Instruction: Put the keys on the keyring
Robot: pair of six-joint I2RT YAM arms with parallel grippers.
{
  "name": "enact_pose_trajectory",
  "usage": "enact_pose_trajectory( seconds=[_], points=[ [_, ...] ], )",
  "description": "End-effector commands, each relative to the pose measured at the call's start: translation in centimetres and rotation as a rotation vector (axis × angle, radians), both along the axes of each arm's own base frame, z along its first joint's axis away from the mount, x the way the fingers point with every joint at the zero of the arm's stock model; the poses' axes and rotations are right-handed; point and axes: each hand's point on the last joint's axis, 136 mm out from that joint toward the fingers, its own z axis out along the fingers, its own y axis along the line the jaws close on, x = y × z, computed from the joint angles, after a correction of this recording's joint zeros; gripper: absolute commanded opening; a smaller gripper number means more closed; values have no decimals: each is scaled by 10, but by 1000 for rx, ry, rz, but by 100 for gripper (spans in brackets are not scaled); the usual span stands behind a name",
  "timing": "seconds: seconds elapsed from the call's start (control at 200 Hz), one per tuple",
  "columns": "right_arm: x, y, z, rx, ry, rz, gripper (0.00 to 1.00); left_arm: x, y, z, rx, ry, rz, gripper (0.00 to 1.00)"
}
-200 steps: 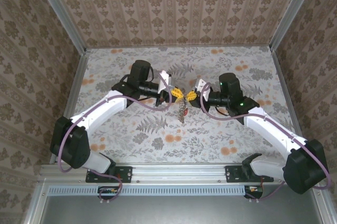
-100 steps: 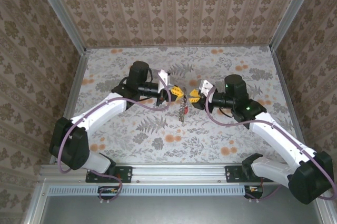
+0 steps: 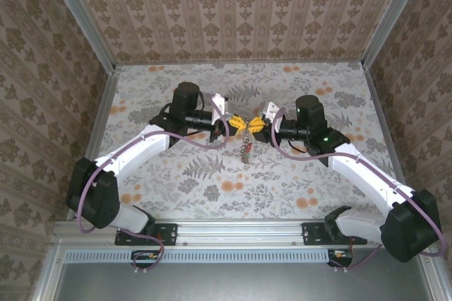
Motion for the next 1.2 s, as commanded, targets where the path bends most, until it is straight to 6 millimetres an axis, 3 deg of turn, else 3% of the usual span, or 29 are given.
enact_pose_trajectory(
  seconds=[0.0,0.135,0.26,0.73,0.975,1.085,1.195],
  points=[
    [4,0,8,12,-14,-1,16,-10,2,26,-65,-50,-27,0],
    [2,-3,-11,-25,15,-14,9,-9,0,32,-101,-56,-19,0],
    [1,2,-11,18,56,7,2,-12,-3,32,-114,-57,-26,0],
    [10,11,-22,99,166,-14,7,-3,-11,30,-195,-54,34,0],
    [10,19,-17,107,218,10,15,-5,-13,27,-205,-36,26,0],
    [12,14,-13,94,181,-17,15,-4,-13,25,-193,-38,31,0],
    [13,9,-7,83,132,-47,3,-2,-12,19,-165,-43,45,0]
  ],
)
